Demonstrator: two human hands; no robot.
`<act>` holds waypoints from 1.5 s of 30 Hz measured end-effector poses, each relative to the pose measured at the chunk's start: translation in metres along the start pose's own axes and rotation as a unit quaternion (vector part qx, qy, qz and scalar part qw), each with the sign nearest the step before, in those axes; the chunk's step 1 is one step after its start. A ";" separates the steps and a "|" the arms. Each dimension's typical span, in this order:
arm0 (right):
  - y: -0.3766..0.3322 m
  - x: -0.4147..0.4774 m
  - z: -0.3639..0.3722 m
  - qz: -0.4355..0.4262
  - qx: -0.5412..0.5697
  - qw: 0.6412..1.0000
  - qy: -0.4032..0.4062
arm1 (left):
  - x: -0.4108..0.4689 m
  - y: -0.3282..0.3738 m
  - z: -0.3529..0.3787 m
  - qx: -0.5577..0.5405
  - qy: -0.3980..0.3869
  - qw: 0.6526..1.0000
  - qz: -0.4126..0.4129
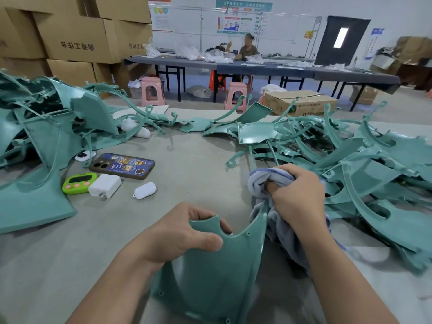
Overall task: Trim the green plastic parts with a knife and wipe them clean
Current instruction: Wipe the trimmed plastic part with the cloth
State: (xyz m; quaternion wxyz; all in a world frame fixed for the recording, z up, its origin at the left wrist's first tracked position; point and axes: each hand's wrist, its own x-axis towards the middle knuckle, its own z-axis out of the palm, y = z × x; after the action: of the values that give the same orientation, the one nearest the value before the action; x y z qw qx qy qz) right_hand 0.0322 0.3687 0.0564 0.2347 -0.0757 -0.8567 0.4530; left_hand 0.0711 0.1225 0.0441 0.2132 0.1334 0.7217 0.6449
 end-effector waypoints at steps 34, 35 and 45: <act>-0.018 -0.039 0.020 0.187 0.350 0.899 -0.183 | 0.028 -0.017 0.000 -0.121 0.260 0.957 0.030; -0.016 -0.038 0.019 0.190 0.360 0.894 -0.189 | 0.026 -0.015 0.001 -0.169 0.221 0.960 0.022; -0.008 -0.033 0.005 0.165 0.376 0.859 -0.306 | 0.023 -0.009 0.010 -0.209 0.259 0.942 0.052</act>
State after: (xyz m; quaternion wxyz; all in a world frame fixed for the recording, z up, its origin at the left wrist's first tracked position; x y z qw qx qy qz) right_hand 0.0591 0.3488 0.0498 -0.1070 0.0205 -0.6247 0.7732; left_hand 0.0562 0.1409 0.0317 0.0084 -0.0484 0.5926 0.8040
